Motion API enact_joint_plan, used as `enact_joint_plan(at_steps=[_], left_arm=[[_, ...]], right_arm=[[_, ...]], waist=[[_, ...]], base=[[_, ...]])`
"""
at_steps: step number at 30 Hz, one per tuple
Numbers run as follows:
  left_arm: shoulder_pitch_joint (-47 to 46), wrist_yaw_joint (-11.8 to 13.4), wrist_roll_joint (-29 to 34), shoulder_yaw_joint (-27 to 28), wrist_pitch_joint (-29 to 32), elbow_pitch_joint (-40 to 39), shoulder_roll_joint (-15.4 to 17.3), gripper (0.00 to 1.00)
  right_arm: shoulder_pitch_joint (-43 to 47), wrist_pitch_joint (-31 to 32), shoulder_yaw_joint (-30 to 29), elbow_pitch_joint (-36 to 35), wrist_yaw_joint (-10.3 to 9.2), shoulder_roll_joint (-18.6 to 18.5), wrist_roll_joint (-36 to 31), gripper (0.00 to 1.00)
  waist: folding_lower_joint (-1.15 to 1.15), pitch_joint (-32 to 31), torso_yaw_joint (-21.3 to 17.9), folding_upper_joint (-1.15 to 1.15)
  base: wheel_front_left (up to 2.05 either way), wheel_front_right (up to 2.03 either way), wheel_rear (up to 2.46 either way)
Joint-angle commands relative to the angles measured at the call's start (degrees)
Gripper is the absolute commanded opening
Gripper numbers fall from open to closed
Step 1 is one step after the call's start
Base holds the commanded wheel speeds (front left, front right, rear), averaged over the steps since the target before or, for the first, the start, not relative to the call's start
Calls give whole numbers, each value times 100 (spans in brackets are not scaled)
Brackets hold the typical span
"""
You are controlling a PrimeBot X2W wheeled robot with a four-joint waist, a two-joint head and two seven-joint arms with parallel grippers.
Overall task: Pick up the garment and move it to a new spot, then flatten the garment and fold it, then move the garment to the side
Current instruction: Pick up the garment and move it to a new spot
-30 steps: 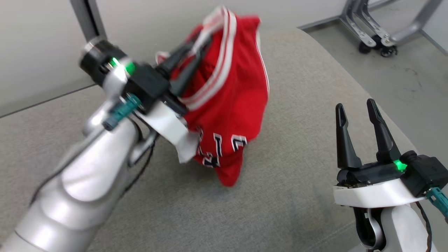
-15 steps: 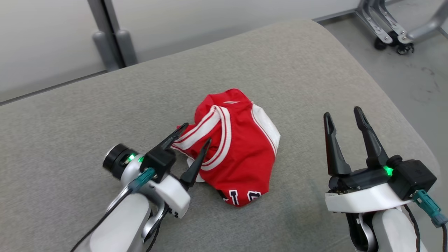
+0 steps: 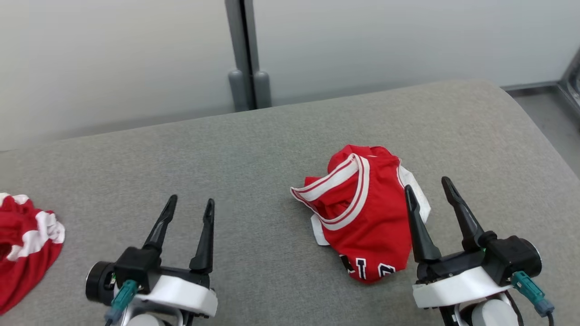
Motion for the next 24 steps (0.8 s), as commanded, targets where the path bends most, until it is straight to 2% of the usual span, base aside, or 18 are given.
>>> enact_joint_plan(at_steps=[1, 7, 12, 17, 24], left_arm=[[258, 85, 108, 264, 0, -108, -92, 100], [924, 237, 375, 917, 1, -477, -359, 100], [1411, 238, 527, 1191, 0, -579, -477, 100], [1706, 158, 549, 1222, 1, -491, -524, 100], [1719, 173, 444, 1087, 1, -396, -529, 100]], right_arm=[[132, -5, 15, 27, -1, -14, -47, 100], [273, -5, 58, 113, -1, -13, -119, 100], [398, -5, 35, 158, -2, -38, -159, 100], [582, -5, -5, 183, -2, -33, -181, 100], [655, -5, -30, 190, -2, -26, -189, 100]], waist=[[0, -387, 471, 0], [0, -656, 787, 0], [0, -784, 930, 0], [0, -832, 1007, 0], [0, -793, 982, 0]], base=[[0, 0, 0], [0, 0, 0], [0, 0, 0], [0, 0, 0], [0, 0, 0]])
